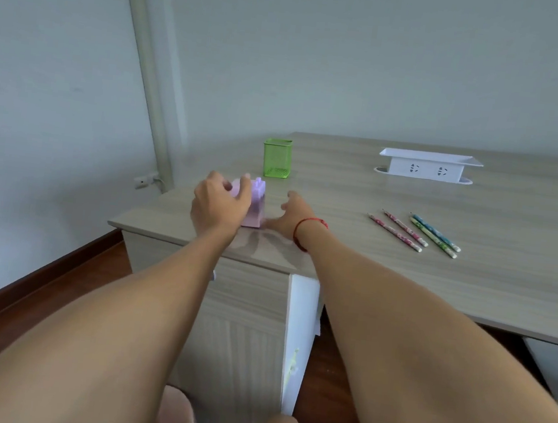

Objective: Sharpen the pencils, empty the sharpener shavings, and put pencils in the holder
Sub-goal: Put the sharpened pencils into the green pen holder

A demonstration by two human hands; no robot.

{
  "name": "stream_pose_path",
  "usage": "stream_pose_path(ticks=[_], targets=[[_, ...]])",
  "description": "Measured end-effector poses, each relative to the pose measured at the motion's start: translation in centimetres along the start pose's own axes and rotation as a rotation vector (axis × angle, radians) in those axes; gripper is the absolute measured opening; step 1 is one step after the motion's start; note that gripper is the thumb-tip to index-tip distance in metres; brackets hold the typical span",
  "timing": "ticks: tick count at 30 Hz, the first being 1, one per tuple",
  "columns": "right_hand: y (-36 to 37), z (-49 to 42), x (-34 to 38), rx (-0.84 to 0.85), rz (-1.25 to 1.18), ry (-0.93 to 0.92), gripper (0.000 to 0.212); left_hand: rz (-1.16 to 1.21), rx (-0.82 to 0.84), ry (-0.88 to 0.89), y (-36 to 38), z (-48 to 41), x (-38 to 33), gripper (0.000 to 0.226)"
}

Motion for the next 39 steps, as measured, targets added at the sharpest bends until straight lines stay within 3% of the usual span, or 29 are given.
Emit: stream_pose_path(ticks=[6,12,15,22,26,30,39], targets=[[-7.7,2.8,-3.8,-0.159,0.063,0.024,0.068,-0.007,0.054,0.195,2.7,3.8,-5.5,0.037],[-14.9,3.9,-10.2,-0.334,0.173,0.199,0.039,-0.224,0.495,0.069,10.3,6.8,-8.7,0.051],[-16.3,3.9,-12.0,-0.301,0.253,0.256,0.031,-0.263,0.615,0.069,13.2,7.6,-10.0,0.059],[-17.0,1.4,-13.6,-0.164,0.402,0.255,0.042,-0.409,0.729,0.115,18.4,7.5,-12.3,0.065],[-16.4,0.3,-13.7,-0.124,0.582,0.218,0.031,-0.535,0.701,0.139,19.6,7.6,-12.8,0.064],[-15.9,0.3,-12.5,-0.109,0.604,0.206,0.031,-0.528,0.615,0.112,19.0,7.5,-13.0,0.037],[-16.1,0.7,-5.4,-0.141,0.393,0.127,0.030,-0.166,0.450,0.025,12.1,2.3,-14.9,0.031]])
Point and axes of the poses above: each hand's wrist, its own z-axis away from the middle knuckle, its own y-axis out of the palm, x = y × z, the point moved 2 cm from there along -z, towards the middle knuckle, and after that the axes turned 7 degrees about -y, right-handed, at the moved point
